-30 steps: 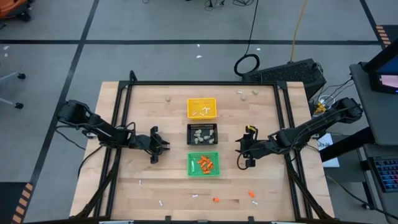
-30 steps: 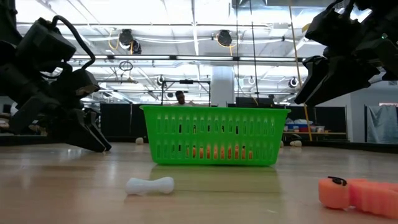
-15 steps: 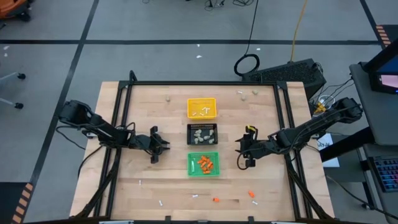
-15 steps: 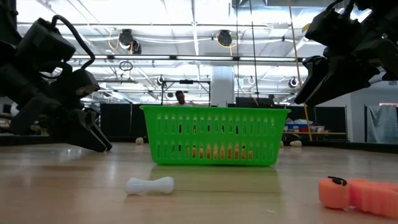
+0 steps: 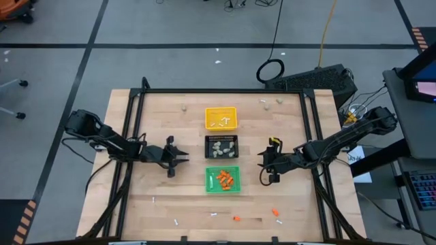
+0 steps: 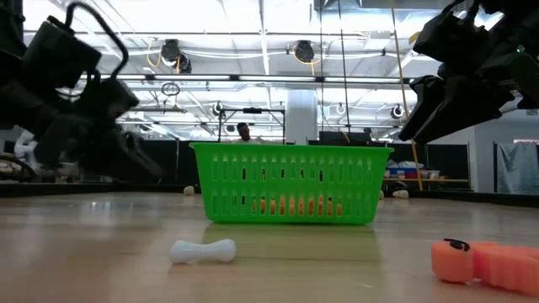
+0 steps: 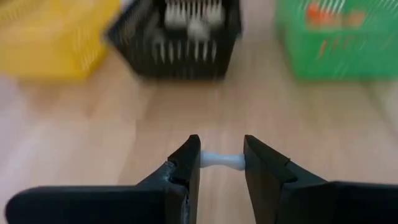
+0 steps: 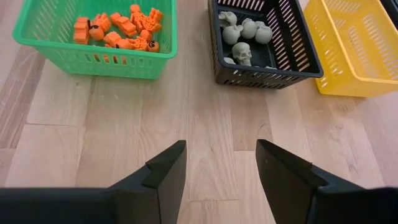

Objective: Sort Halloween decoration
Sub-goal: Put the white bone toy into the yellow basket

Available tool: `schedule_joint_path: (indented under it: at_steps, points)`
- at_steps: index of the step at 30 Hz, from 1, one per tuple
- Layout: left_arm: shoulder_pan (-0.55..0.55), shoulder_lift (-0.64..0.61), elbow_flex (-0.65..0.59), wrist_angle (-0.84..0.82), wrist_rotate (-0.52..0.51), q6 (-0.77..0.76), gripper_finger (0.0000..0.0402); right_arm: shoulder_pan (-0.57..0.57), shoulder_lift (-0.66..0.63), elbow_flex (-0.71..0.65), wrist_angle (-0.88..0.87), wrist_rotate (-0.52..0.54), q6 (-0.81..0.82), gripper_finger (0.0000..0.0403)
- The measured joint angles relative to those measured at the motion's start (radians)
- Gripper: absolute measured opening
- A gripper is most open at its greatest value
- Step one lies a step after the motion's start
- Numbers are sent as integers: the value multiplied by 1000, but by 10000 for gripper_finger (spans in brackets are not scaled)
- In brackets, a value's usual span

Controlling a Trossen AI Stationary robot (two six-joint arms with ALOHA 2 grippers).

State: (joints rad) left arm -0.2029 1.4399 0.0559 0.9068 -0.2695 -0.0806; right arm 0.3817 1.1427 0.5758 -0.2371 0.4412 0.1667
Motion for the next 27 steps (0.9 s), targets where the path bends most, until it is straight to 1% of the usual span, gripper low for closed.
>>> schedule_joint_path:
  at_steps: [5, 14, 17, 24, 27]
  points:
    - [0, -7, 20, 116, 6, 107, 95, 0, 0, 0, 0, 1, 0, 178]
    - [0, -28, 134, 117, 11, 287, 95, 0, 0, 0, 1, 2, 2, 178]
    - [0, -28, 199, 55, 12, 356, 95, 0, 0, 0, 1, 3, 3, 178]
    - [0, -28, 393, -172, 2, 508, 96, 0, 0, 0, 1, 3, 8, 178]
    - [-8, -28, 482, -271, -29, 578, 96, 0, 0, 0, 1, 3, 12, 178]
